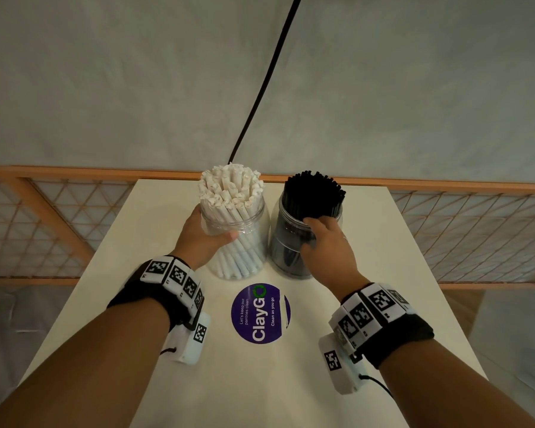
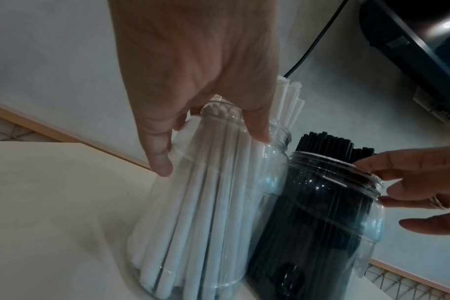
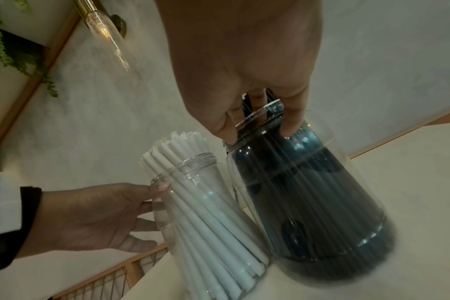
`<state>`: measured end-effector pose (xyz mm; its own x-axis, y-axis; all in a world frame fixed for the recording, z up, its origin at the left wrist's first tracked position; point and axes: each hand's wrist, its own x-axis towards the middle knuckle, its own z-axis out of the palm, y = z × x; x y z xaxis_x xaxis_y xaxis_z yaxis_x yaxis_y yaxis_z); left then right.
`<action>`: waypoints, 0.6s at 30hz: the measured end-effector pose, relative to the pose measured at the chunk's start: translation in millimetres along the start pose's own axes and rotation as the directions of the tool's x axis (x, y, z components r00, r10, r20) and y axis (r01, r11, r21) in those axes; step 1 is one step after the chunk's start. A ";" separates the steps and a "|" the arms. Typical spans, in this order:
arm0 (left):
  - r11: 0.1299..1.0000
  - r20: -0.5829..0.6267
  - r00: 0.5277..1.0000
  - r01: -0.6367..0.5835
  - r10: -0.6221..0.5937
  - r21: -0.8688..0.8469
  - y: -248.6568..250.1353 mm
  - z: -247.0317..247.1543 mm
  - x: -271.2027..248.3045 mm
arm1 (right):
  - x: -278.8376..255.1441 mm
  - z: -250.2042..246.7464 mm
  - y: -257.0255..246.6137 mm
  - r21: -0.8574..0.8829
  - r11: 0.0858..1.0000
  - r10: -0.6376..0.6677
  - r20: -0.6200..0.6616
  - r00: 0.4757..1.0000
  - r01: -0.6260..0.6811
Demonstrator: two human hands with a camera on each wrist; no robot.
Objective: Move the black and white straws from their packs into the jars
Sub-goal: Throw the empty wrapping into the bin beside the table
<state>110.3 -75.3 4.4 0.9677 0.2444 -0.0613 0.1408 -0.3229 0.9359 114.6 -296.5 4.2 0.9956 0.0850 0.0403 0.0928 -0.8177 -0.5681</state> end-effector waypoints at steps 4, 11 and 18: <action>0.999 0.002 1.000 -0.007 0.007 0.033 1.3 -1.5 1.9 | 0.6 -0.2 -0.2 -0.028 0.999 -0.014 0.020 1.000 0.015; 1.000 -0.025 1.000 0.001 0.000 0.030 2.6 -3.0 2.2 | 1.9 -0.5 -1.1 -0.039 0.998 -0.049 0.072 0.996 0.052; 0.998 -0.029 0.999 0.015 -0.014 0.060 3.5 -3.9 -4.6 | 3.4 -3.2 -1.4 -0.055 0.997 -0.043 0.096 0.994 0.048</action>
<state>105.5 -74.0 9.3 0.9593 0.2749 -0.0642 0.1679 -0.3731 0.9125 117.9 -296.9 7.8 0.9846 0.1741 -0.0147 0.1412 -0.8426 -0.5197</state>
